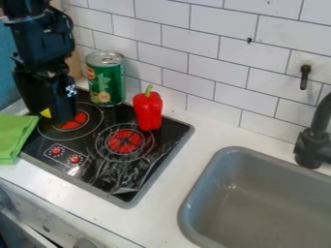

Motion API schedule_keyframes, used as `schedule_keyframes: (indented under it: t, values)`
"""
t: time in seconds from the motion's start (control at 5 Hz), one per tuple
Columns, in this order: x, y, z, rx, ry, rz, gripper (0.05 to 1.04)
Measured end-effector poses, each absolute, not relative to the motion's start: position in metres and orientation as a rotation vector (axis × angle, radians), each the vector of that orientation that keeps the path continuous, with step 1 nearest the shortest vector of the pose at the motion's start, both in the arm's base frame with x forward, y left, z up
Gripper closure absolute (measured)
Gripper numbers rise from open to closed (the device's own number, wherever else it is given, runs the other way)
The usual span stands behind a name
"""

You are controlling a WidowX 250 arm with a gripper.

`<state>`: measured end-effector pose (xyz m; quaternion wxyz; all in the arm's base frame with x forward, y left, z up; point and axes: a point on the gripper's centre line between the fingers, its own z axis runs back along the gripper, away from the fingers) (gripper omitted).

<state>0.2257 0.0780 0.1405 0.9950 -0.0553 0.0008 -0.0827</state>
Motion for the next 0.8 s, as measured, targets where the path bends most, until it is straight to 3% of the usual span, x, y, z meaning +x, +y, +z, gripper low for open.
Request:
schedule_keyframes:
  t: [0.2, 0.4, 0.8]
  values:
    - [0.225, 0.078, 0.135, -0.122, 0.025, -0.166, 0.083]
    - [0.23, 0.119, 0.117, -0.102, 0.059, -0.073, 0.083]
    - [0.23, 0.161, 0.095, 0.008, 0.128, -0.006, 0.083]
